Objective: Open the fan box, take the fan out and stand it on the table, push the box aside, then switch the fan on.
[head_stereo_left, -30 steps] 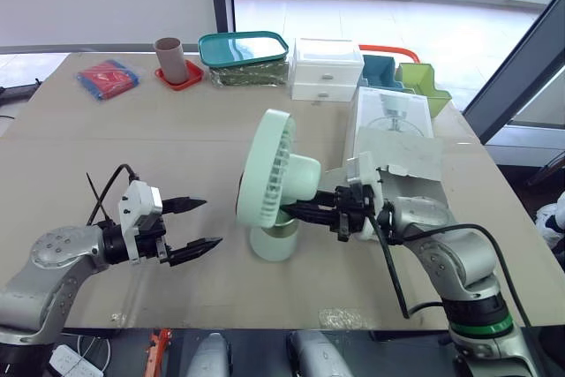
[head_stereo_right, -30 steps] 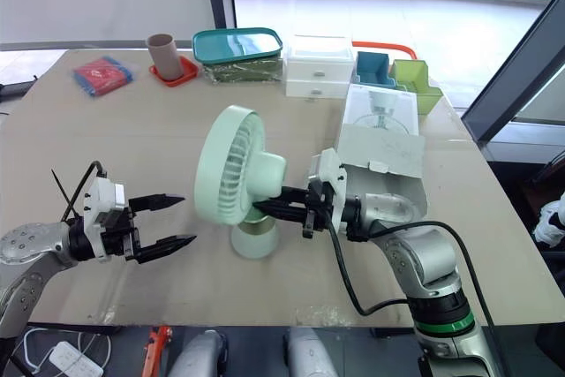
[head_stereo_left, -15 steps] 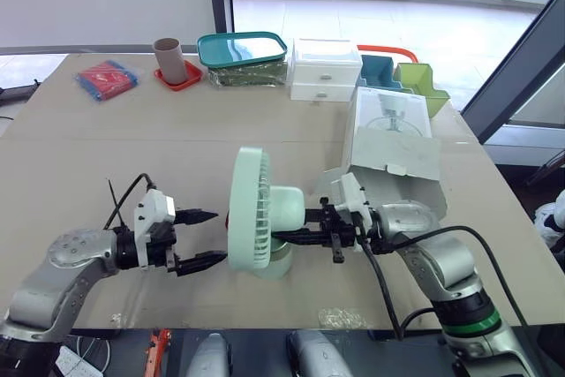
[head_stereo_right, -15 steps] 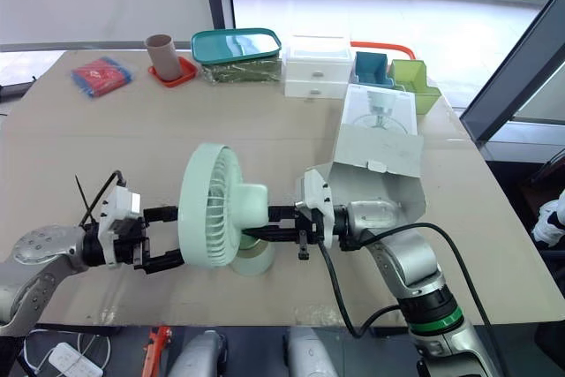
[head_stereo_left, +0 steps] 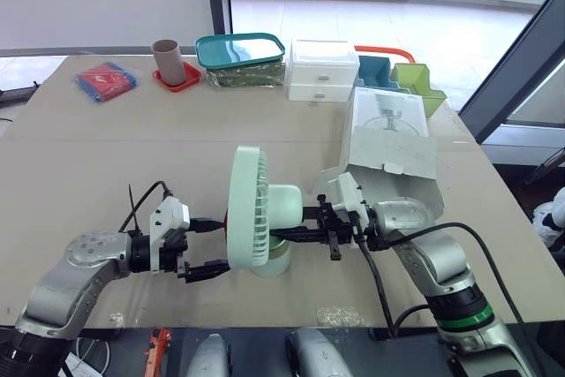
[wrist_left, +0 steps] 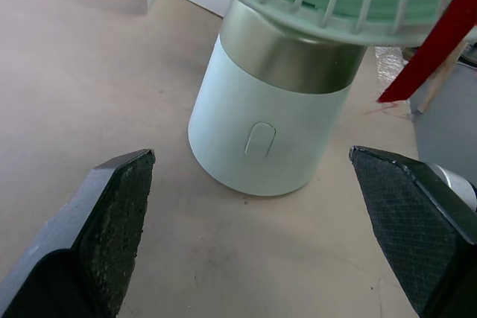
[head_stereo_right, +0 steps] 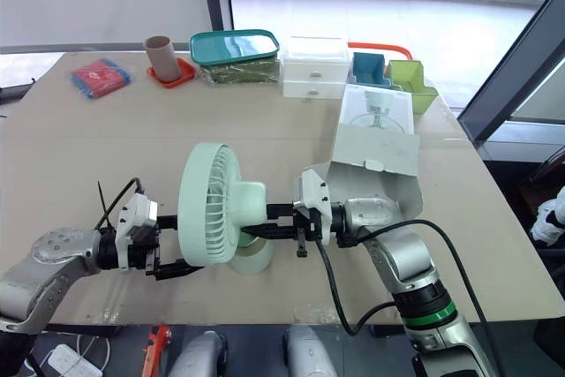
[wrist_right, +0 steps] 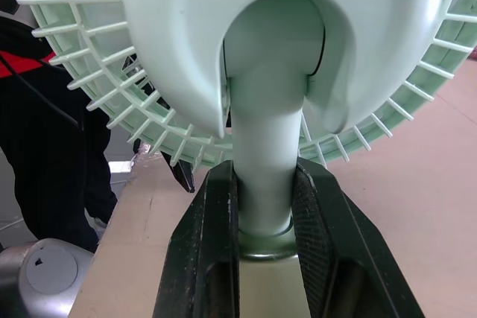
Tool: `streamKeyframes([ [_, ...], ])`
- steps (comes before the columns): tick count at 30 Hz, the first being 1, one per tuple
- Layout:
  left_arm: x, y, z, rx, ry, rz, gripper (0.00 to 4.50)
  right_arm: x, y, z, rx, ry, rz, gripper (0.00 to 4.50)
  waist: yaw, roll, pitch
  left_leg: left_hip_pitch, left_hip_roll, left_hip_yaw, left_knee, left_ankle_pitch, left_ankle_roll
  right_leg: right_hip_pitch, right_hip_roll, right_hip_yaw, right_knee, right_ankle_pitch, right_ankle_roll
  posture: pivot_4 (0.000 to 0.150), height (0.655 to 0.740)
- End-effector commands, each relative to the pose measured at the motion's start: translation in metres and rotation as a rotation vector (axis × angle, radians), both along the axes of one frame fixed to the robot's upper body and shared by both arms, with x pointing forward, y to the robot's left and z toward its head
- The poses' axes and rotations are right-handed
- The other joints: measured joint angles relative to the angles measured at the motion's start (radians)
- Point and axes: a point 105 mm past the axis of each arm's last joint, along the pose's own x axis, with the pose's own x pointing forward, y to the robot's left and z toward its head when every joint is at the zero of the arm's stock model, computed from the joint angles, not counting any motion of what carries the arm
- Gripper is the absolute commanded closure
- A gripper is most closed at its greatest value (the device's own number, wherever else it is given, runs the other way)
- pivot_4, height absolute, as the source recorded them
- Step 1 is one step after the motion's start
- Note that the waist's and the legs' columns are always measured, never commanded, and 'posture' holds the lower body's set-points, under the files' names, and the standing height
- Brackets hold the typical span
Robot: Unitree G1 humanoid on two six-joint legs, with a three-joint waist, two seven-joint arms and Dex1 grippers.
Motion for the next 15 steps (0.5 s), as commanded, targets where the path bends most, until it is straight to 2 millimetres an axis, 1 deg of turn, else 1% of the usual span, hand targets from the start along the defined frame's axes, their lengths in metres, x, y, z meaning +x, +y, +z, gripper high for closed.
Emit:
streamKeyframes([
  [1, 0.020, 0.008, 0.011, -0.032, -0.138, 0.154, 0.29, 0.003, -0.006, -0.001, -0.019, -0.019, -0.026, 4.06, 0.000, 0.000, 0.000, 0.000, 0.000, 0.000, 0.000, 0.000, 0.000, 0.000, 0.000, 0.000, 0.000, 0.000, 0.000, 0.150, 0.7400],
  [2, 0.022, 0.008, 0.011, -0.042, -0.137, 0.171, 0.60, 0.003, -0.006, -0.001, -0.020, -0.019, -0.026, 4.06, 0.000, 0.000, 0.000, 0.000, 0.000, 0.000, 0.000, 0.000, 0.000, 0.000, 0.000, 0.000, 0.000, 0.000, 0.000, 0.150, 0.7400],
  [4, 0.031, 0.013, 0.013, -0.092, -0.118, 0.281, 0.67, 0.003, -0.007, -0.001, -0.021, -0.019, -0.032, 4.06, 0.000, 0.000, 0.000, 0.000, 0.000, 0.000, 0.000, 0.000, 0.000, 0.000, 0.000, 0.000, 0.000, 0.000, 0.000, 0.150, 0.7400],
  [5, 0.039, 0.018, 0.013, -0.128, -0.100, 0.384, 0.81, 0.003, -0.007, -0.002, -0.021, -0.019, -0.036, 4.06, 0.001, 0.000, 0.000, 0.000, 0.000, 0.000, 0.000, 0.000, 0.000, 0.000, 0.000, 0.000, 0.000, 0.000, 0.000, 0.150, 0.7400],
  [8, 0.051, 0.028, 0.012, -0.188, -0.069, 0.564, 0.81, 0.004, -0.008, -0.003, -0.023, -0.018, -0.042, 4.06, 0.001, 0.000, 0.000, 0.000, 0.000, 0.000, 0.000, 0.000, 0.000, 0.000, 0.000, 0.000, 0.001, 0.000, 0.000, 0.150, 0.7400],
  [10, 0.055, 0.033, 0.010, -0.210, -0.049, 0.639, 0.81, 0.003, -0.009, -0.003, -0.024, -0.017, -0.043, 4.06, 0.001, -0.001, 0.000, 0.000, 0.000, -0.001, 0.001, 0.000, 0.000, 0.001, 0.000, 0.000, 0.001, 0.000, 0.000, 0.150, 0.7400],
  [11, 0.056, 0.034, 0.010, -0.217, -0.045, 0.664, 0.81, 0.003, -0.009, -0.004, -0.025, -0.018, -0.043, 4.06, 0.001, -0.001, -0.001, 0.000, -0.001, -0.001, 0.001, 0.000, 0.000, 0.001, -0.001, 0.000, 0.002, 0.000, 0.001, 0.150, 0.7400],
  [14, 0.053, 0.022, 0.014, -0.248, -0.043, 0.620, 0.81, 0.003, -0.009, -0.005, -0.028, -0.018, -0.042, 4.06, 0.001, -0.002, -0.001, 0.001, -0.001, -0.001, 0.001, 0.000, 0.000, 0.001, 0.000, 0.000, 0.002, 0.000, 0.001, 0.150, 0.7400],
  [15, 0.052, 0.020, 0.015, -0.256, -0.042, 0.610, 1.25, 0.003, -0.009, -0.005, -0.028, -0.018, -0.042, 4.06, 0.001, -0.002, -0.001, 0.001, -0.001, -0.001, 0.001, 0.000, 0.000, 0.001, -0.001, 0.000, 0.003, 0.000, 0.001, 0.150, 0.7400],
])
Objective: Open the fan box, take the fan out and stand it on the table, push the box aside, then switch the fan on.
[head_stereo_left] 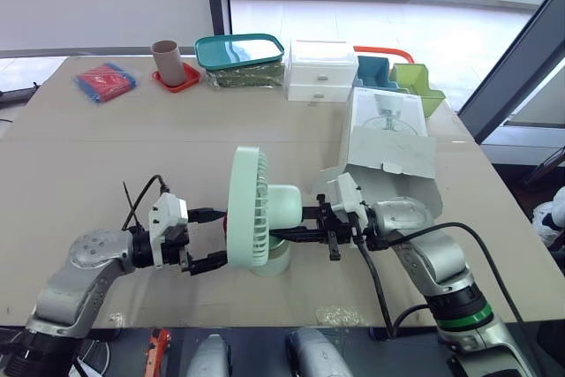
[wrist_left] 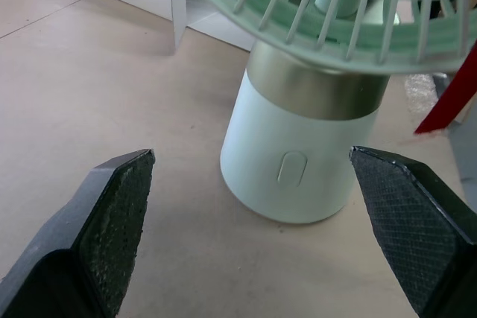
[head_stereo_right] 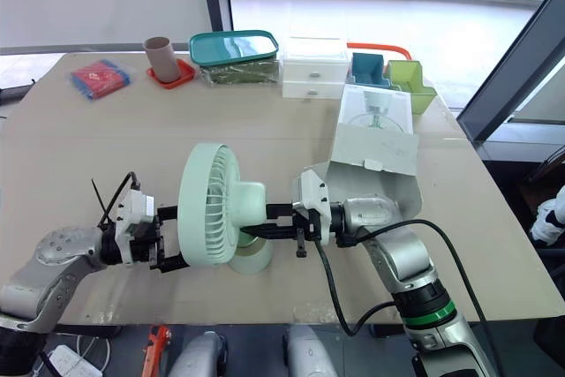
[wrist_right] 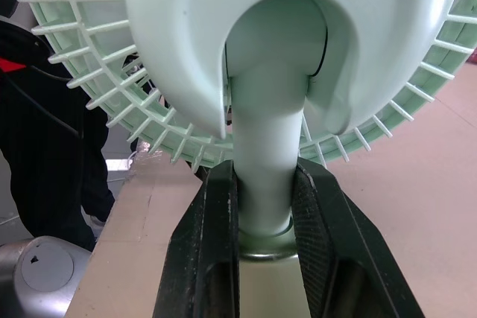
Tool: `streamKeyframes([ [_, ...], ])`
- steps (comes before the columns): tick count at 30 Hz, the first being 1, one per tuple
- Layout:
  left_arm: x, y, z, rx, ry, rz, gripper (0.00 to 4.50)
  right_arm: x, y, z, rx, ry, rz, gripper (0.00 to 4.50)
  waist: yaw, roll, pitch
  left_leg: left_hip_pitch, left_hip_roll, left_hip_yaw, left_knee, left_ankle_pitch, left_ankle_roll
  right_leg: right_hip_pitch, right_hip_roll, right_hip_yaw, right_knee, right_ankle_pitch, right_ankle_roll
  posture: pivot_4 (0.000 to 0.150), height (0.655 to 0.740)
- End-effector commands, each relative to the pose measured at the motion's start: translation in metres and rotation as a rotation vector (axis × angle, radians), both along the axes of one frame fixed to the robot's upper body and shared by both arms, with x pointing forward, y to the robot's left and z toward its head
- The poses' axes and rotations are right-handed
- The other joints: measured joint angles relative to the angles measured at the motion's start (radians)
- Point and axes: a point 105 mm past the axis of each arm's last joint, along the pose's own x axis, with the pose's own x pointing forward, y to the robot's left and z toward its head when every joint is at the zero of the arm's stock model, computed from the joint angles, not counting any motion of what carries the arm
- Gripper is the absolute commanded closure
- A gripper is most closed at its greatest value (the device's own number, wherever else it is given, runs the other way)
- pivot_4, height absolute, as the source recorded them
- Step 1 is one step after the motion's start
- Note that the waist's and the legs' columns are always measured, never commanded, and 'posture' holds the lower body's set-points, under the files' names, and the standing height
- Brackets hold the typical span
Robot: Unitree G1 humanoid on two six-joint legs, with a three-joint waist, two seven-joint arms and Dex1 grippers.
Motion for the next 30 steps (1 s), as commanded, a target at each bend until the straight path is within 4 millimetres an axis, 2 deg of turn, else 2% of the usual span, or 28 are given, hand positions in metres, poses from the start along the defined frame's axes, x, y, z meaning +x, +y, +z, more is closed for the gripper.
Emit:
streamKeyframes([
  [1, -0.003, -0.013, 0.023, -0.021, -0.077, -0.040, 1.50, 0.003, -0.007, -0.004, -0.031, -0.007, -0.033, 4.06, 0.000, 0.000, 0.000, 0.000, 0.000, 0.000, 0.000, 0.000, 0.000, 0.000, 0.000, 0.000, 0.000, 0.000, 0.000, 0.150, 0.7400],
  [2, -0.004, -0.014, 0.023, -0.019, -0.077, -0.044, 1.65, 0.003, -0.007, -0.004, -0.032, -0.007, -0.033, 4.06, 0.001, 0.000, 0.000, 0.000, 0.000, 0.000, 0.000, 0.000, -0.001, 0.000, 0.000, 0.000, 0.000, 0.000, 0.000, 0.150, 0.7400],
  [5, -0.004, -0.015, 0.023, -0.002, -0.077, -0.062, 2.86, 0.003, -0.007, -0.005, -0.034, -0.007, -0.031, 4.06, 0.001, 0.000, 0.000, 0.000, 0.000, 0.000, 0.000, 0.001, -0.001, 0.000, 0.000, 0.000, 0.000, 0.000, 0.000, 0.150, 0.7400],
  [6, -0.004, -0.015, 0.025, -0.002, -0.077, -0.063, 3.01, 0.003, -0.007, -0.005, -0.034, -0.007, -0.032, 4.06, 0.001, 0.000, 0.000, 0.000, 0.000, 0.000, 0.000, 0.001, -0.001, 0.000, 0.000, 0.000, 0.000, 0.000, 0.000, 0.150, 0.7400],
  [7, -0.003, -0.015, 0.026, -0.004, -0.077, -0.063, 3.53, 0.003, -0.007, -0.005, -0.035, -0.007, -0.032, 4.06, 0.001, 0.000, 0.000, 0.000, 0.000, 0.000, 0.000, 0.001, -0.001, 0.000, 0.000, 0.000, 0.000, 0.000, 0.000, 0.150, 0.7400],
  [9, -0.002, -0.016, 0.027, -0.005, -0.076, -0.066, 3.69, 0.002, -0.007, -0.005, -0.037, -0.007, -0.033, 4.06, 0.001, 0.000, 0.000, 0.000, 0.000, 0.000, 0.000, 0.001, -0.001, 0.000, 0.000, 0.000, 0.000, 0.000, 0.000, 0.150, 0.7400],
  [11, -0.003, -0.020, 0.027, -0.003, -0.068, -0.099, 4.45, 0.002, -0.008, -0.005, -0.038, -0.006, -0.033, 4.06, 0.002, 0.000, 0.000, 0.000, 0.000, 0.000, 0.000, 0.001, -0.001, 0.000, 0.000, 0.000, 0.000, 0.000, 0.000, 0.150, 0.7400],
  [15, -0.026, -0.039, 0.019, 0.044, -0.008, -0.338, 4.45, 0.000, -0.008, -0.006, -0.042, 0.000, -0.031, 4.06, 0.002, 0.000, 0.000, 0.000, 0.000, 0.000, 0.000, 0.001, -0.001, 0.000, 0.000, 0.000, 0.000, 0.000, 0.000, 0.150, 0.7400],
  [18, -0.039, -0.042, 0.014, 0.081, 0.041, -0.457, 4.45, 0.000, -0.008, -0.006, -0.044, 0.003, -0.030, 4.06, 0.001, 0.000, 0.000, 0.000, 0.000, 0.000, 0.000, 0.001, -0.001, 0.000, 0.000, 0.000, 0.000, 0.000, 0.000, 0.150, 0.7400],
  [26, -0.058, -0.059, 0.008, 0.143, 0.126, -0.725, 4.45, -0.001, -0.007, -0.006, -0.047, 0.006, -0.027, 4.06, 0.001, 0.000, 0.000, 0.001, -0.001, 0.000, 0.000, 0.001, -0.002, 0.001, 0.000, 0.001, 0.000, -0.002, 0.002, 0.150, 0.7400],
  [30, -0.063, -0.064, 0.007, 0.171, 0.135, -0.797, 4.45, -0.001, -0.007, -0.007, -0.047, 0.007, -0.027, 4.06, 0.001, 0.000, 0.000, 0.001, -0.001, 0.000, 0.000, 0.001, -0.002, 0.001, 0.000, 0.001, 0.000, -0.002, 0.002, 0.150, 0.7400],
])
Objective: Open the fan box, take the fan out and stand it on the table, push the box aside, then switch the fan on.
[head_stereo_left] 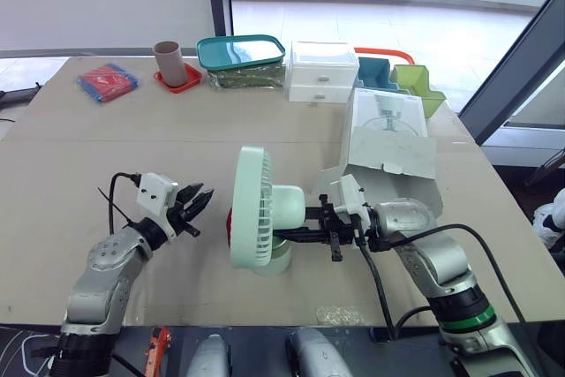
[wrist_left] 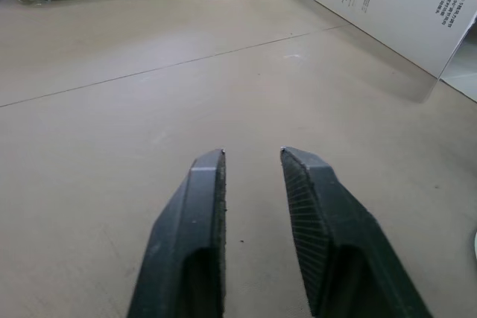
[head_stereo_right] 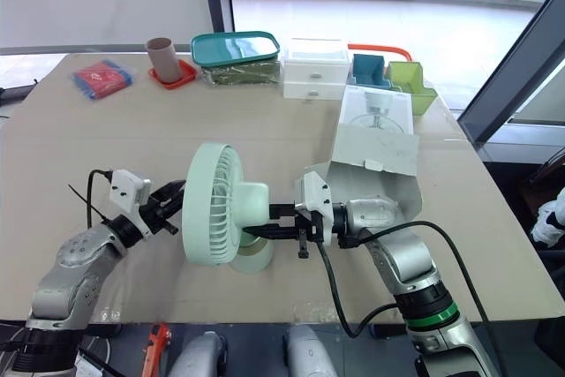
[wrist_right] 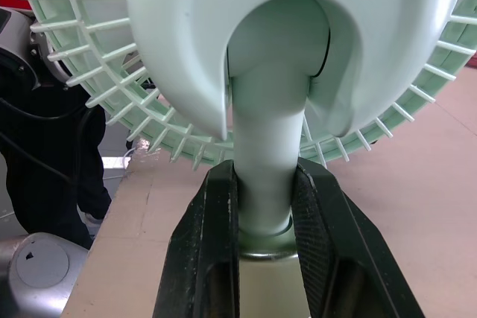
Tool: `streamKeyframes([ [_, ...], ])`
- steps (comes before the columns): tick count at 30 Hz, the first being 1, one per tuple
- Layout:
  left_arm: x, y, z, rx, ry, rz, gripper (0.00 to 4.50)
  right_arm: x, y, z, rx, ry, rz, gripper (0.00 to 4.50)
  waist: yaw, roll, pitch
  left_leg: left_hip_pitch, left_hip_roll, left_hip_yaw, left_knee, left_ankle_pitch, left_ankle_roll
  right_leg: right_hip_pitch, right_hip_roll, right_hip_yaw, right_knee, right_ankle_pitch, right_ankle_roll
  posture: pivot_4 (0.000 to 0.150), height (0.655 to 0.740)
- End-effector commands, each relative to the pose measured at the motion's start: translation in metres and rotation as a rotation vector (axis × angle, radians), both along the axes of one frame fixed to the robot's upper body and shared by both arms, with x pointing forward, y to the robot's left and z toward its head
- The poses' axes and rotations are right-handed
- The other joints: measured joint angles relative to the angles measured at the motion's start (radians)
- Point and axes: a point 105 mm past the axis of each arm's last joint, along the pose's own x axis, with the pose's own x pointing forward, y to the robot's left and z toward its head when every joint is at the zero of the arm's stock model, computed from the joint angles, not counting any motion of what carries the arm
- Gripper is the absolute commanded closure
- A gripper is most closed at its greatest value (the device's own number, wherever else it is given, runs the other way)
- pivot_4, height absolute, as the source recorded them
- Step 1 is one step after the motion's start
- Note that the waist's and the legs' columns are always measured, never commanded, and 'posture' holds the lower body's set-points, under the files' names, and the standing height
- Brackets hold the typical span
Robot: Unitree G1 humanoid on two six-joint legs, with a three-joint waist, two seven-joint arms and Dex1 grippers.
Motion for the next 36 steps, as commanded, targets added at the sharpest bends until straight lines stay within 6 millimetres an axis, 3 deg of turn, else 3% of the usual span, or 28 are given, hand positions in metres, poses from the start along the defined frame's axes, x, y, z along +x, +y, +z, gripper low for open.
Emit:
streamKeyframes([
  [1, -0.015, -0.018, 0.005, 0.034, 0.003, -0.203, 4.45, 0.000, -0.004, -0.006, -0.035, 0.012, -0.024, 4.06, 0.000, 0.000, 0.000, 0.000, 0.000, 0.000, 0.000, 0.000, 0.000, 0.000, 0.000, 0.000, 0.000, 0.000, 0.000, 0.150, 0.7400],
  [17, -0.005, -0.030, 0.003, 0.036, -0.029, -0.205, 4.45, 0.000, -0.005, -0.006, -0.039, 0.013, -0.032, 4.06, 0.000, 0.000, 0.000, 0.000, 0.000, 0.000, 0.000, 0.000, 0.000, 0.000, 0.000, 0.000, 0.000, 0.000, -0.001, 0.150, 0.7400],
  [36, -0.013, -0.029, -0.001, 0.046, -0.013, -0.232, 4.45, 0.001, -0.004, -0.005, -0.031, 0.014, -0.034, 4.06, 0.003, 0.000, 0.000, 0.000, -0.001, 0.000, 0.000, 0.000, 0.000, 0.000, 0.000, 0.001, 0.000, 0.000, 0.000, 0.150, 0.7400],
])
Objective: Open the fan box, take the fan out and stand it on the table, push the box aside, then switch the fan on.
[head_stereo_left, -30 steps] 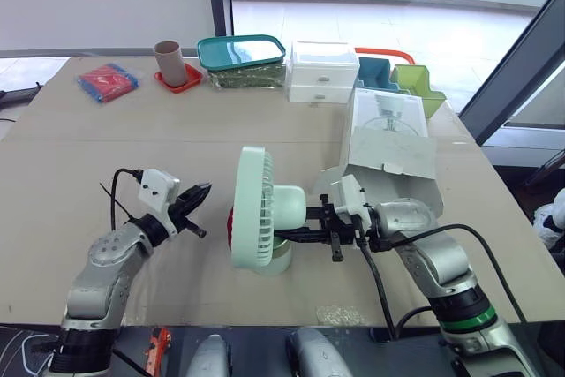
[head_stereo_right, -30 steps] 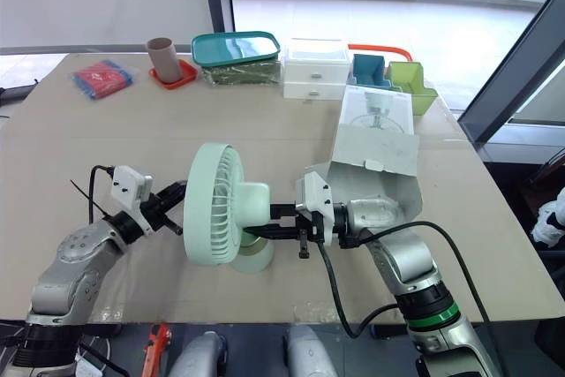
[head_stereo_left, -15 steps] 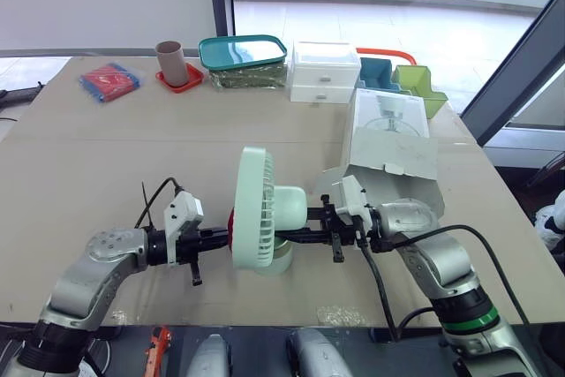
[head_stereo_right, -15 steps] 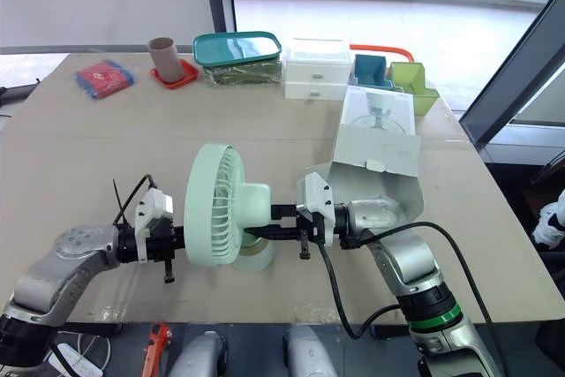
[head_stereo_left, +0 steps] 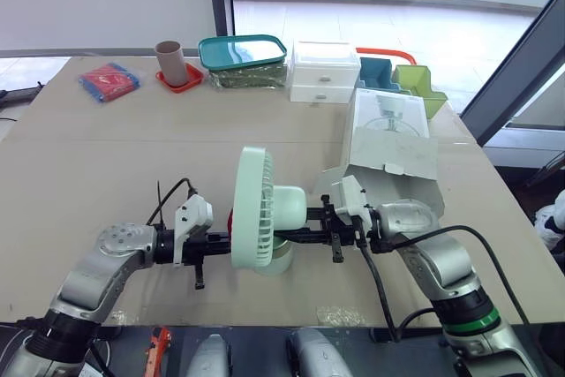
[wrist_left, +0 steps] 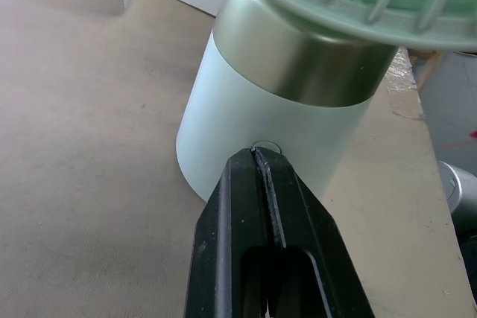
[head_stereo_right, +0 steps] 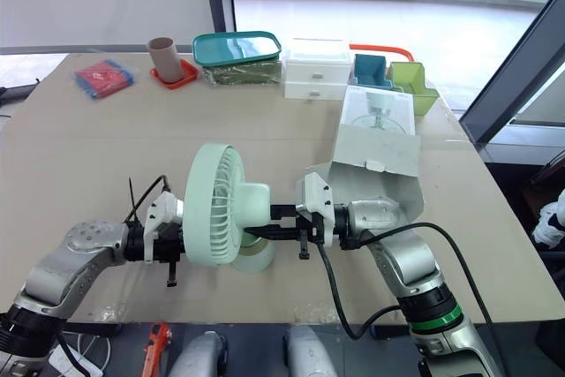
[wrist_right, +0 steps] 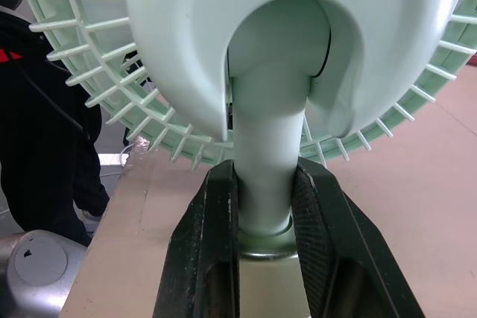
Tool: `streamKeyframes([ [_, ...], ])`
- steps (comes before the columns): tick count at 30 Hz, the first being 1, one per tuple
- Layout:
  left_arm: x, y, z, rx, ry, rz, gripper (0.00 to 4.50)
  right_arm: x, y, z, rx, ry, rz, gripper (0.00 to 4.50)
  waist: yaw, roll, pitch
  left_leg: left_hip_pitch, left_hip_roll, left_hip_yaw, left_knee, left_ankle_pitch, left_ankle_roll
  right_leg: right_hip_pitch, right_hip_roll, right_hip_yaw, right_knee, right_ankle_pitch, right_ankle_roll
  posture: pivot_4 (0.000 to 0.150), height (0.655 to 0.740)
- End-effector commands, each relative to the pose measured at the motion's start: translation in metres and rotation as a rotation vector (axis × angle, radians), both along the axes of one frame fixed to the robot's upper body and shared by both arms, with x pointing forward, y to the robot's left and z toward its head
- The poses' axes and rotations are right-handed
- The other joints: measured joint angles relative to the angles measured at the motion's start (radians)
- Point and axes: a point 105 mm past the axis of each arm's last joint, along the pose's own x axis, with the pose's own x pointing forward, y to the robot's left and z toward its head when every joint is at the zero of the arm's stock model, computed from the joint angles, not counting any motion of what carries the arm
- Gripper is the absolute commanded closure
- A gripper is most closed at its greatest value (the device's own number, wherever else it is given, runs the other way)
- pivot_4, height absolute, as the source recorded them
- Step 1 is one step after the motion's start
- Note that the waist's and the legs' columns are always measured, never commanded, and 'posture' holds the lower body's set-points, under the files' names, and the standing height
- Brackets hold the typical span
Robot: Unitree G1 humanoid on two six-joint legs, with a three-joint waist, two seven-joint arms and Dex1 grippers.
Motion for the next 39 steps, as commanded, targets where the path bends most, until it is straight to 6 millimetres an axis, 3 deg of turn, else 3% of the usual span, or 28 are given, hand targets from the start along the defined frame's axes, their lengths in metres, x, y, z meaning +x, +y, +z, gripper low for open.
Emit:
streamKeyframes([
  [1, -0.009, -0.007, 0.003, -0.012, -0.022, -0.062, 4.45, 0.000, -0.002, -0.007, -0.025, 0.018, -0.014, 4.06, 0.000, 0.000, 0.000, 0.000, 0.000, 0.000, 0.000, 0.000, 0.000, 0.000, 0.000, 0.000, 0.000, 0.000, 0.000, 0.150, 0.7400],
  [26, -0.006, -0.007, -0.001, -0.026, -0.066, -0.050, 4.45, -0.003, -0.003, -0.010, -0.031, 0.026, -0.008, 4.06, 0.001, 0.000, 0.000, 0.000, 0.000, 0.000, 0.000, 0.000, 0.000, 0.000, 0.000, 0.000, 0.000, 0.000, 0.000, 0.150, 0.7400],
  [39, -0.009, 0.006, 0.019, -0.062, -0.102, -0.032, 4.45, -0.002, -0.003, -0.009, -0.030, 0.028, -0.010, 4.06, 0.001, 0.000, 0.000, 0.000, 0.000, 0.000, 0.000, 0.000, 0.000, 0.000, 0.000, 0.000, 0.000, 0.000, 0.000, 0.150, 0.7400],
])
